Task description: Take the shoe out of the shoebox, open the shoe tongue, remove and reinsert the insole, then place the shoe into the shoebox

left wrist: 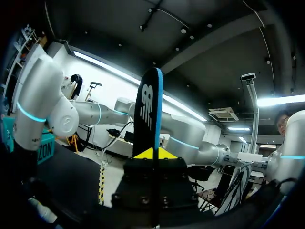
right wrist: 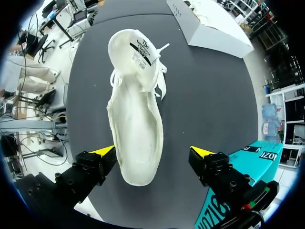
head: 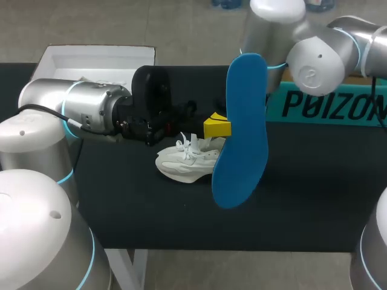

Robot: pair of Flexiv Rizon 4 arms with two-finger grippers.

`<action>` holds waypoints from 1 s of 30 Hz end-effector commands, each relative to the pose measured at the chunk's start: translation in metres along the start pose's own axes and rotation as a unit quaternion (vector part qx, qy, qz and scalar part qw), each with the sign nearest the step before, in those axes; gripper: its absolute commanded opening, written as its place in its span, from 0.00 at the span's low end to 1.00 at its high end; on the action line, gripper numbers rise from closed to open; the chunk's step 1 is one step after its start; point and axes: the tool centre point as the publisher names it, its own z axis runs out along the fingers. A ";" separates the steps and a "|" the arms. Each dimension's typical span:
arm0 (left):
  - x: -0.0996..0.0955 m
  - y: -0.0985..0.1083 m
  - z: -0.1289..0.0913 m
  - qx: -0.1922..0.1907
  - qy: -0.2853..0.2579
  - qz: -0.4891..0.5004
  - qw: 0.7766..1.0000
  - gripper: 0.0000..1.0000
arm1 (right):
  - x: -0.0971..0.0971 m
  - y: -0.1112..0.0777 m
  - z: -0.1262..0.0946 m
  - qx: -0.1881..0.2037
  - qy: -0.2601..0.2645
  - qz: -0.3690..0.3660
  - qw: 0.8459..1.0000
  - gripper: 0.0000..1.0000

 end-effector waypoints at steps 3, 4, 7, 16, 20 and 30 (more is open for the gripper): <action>0.000 0.001 0.001 0.001 0.000 0.000 1.000 0.00 | -0.016 0.024 0.032 0.034 0.011 -0.003 0.999 1.00; 0.000 0.001 0.001 0.001 0.000 0.000 1.000 0.00 | -0.016 0.026 0.034 0.034 0.012 -0.005 0.999 1.00; 0.000 0.001 0.001 0.001 0.000 0.000 1.000 0.00 | -0.016 0.032 0.040 0.041 0.013 -0.011 0.999 1.00; 0.000 0.001 0.001 0.001 0.000 0.000 1.000 0.00 | -0.020 0.050 0.063 0.051 0.031 -0.011 0.998 0.47; 0.000 0.001 0.001 0.001 0.000 0.000 1.000 0.00 | -0.020 0.049 0.064 0.052 0.032 -0.004 0.998 0.00; 0.000 0.001 0.001 0.001 0.000 0.000 1.000 0.00 | -0.020 0.049 0.064 0.052 0.032 -0.004 0.998 0.00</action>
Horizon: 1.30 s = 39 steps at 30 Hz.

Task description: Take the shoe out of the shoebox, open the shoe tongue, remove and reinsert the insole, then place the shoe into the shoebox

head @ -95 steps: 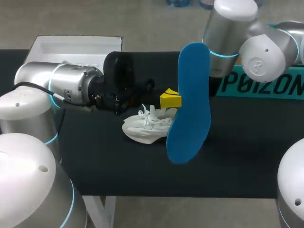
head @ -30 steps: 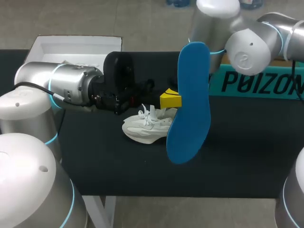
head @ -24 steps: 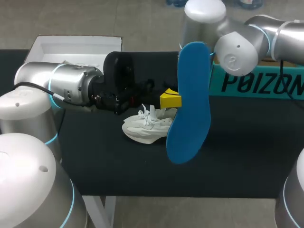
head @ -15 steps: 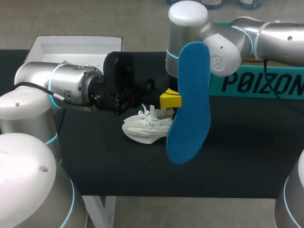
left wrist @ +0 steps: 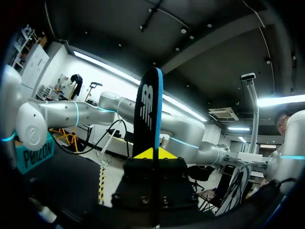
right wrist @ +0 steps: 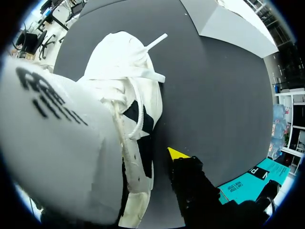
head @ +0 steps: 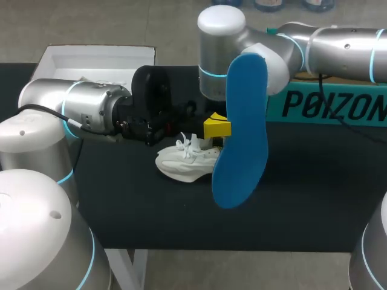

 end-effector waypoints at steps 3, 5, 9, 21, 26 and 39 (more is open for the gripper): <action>0.000 0.001 0.001 0.001 0.000 0.000 1.000 0.00 | 0.001 -0.007 -0.006 -0.003 0.006 0.042 0.999 0.00; 0.000 0.001 0.001 0.001 0.000 0.000 1.000 0.00 | 0.002 -0.015 -0.017 -0.005 0.011 0.115 0.993 0.00; 0.000 0.001 0.001 0.001 0.000 0.000 1.000 0.00 | 0.004 -0.027 -0.038 -0.041 0.060 0.321 0.944 0.00; 0.000 0.001 0.001 0.001 0.000 0.000 1.000 0.00 | 0.008 -0.005 -0.032 -0.105 0.128 0.583 0.796 0.00; 0.000 0.001 0.001 0.001 0.000 0.000 1.000 0.00 | 0.015 -0.005 -0.030 -0.119 0.148 0.628 0.755 0.00; 0.000 0.001 0.001 0.001 0.000 0.000 1.000 0.00 | 0.011 -0.010 -0.022 -0.148 0.170 0.621 0.751 0.00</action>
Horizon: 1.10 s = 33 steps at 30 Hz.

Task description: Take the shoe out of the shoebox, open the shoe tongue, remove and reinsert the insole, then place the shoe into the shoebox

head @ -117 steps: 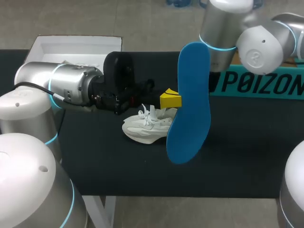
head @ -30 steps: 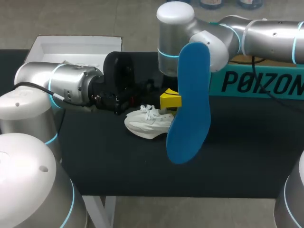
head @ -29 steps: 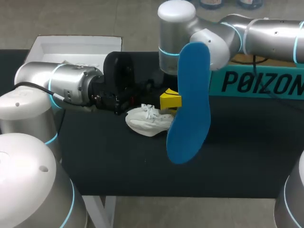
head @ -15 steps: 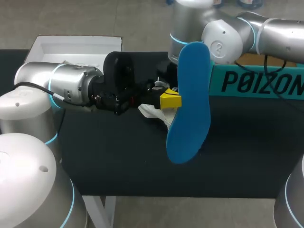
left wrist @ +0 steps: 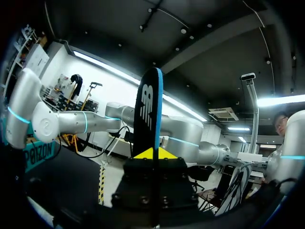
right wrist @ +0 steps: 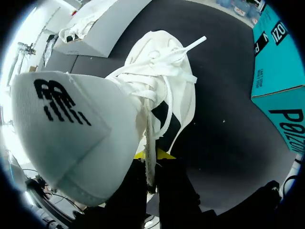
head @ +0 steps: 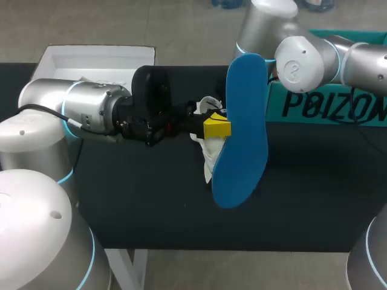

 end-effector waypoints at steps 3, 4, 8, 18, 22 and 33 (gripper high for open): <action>0.000 0.001 0.001 0.001 0.000 0.000 1.000 0.00 | -0.009 -0.001 0.005 -0.039 0.072 0.120 0.989 0.00; 0.000 0.001 0.001 0.001 0.000 0.000 1.000 0.00 | -0.010 -0.001 0.005 -0.039 0.072 0.115 0.990 0.00; 0.000 0.001 0.001 0.001 0.000 0.000 1.000 0.00 | -0.010 -0.001 0.002 -0.037 0.067 0.108 0.991 0.00; 0.000 0.001 0.001 0.001 0.000 0.000 1.000 0.00 | -0.003 0.009 -0.001 -0.027 0.059 0.020 0.998 0.00; 0.000 0.001 0.001 0.001 0.000 0.000 1.000 0.00 | -0.005 0.008 0.000 -0.027 0.056 0.019 0.998 0.00; 0.000 0.001 0.001 0.001 0.000 0.000 1.000 0.00 | -0.018 0.011 0.012 -0.020 0.049 0.036 0.998 0.00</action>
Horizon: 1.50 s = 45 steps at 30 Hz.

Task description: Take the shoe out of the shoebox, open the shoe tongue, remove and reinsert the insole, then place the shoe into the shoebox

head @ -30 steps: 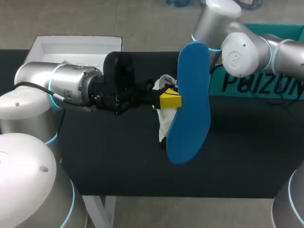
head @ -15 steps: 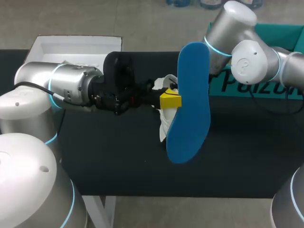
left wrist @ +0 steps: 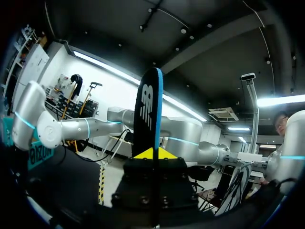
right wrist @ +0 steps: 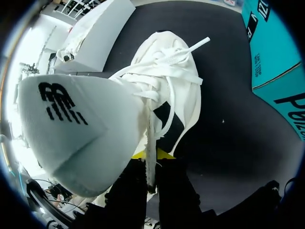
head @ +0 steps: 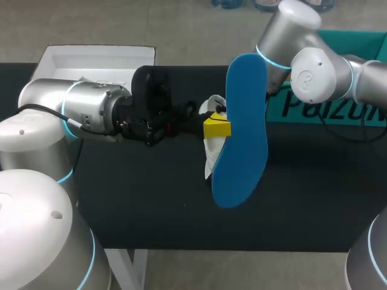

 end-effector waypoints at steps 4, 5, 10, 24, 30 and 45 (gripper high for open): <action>0.000 0.001 0.001 0.001 0.000 0.000 1.000 0.00 | -0.005 0.005 0.013 0.008 0.006 0.009 1.000 0.00; 0.000 0.001 0.001 0.001 0.000 0.000 1.000 0.00 | -0.005 0.005 0.015 0.011 0.009 0.011 1.000 0.00; 0.000 0.001 0.001 0.001 0.000 0.000 1.000 0.00 | -0.005 0.003 0.015 0.008 0.022 0.013 1.000 0.56; 0.000 0.001 0.001 0.001 0.000 0.000 1.000 0.00 | 0.012 -0.002 -0.045 -0.035 0.089 -0.035 0.995 1.00; 0.000 0.001 0.001 0.001 0.000 0.000 1.000 0.00 | 0.012 -0.002 -0.045 -0.035 0.089 -0.035 0.995 1.00; -0.004 -0.004 0.001 -0.042 -0.005 0.037 0.998 0.00 | 0.018 -0.005 -0.093 -0.061 0.204 0.038 0.976 1.00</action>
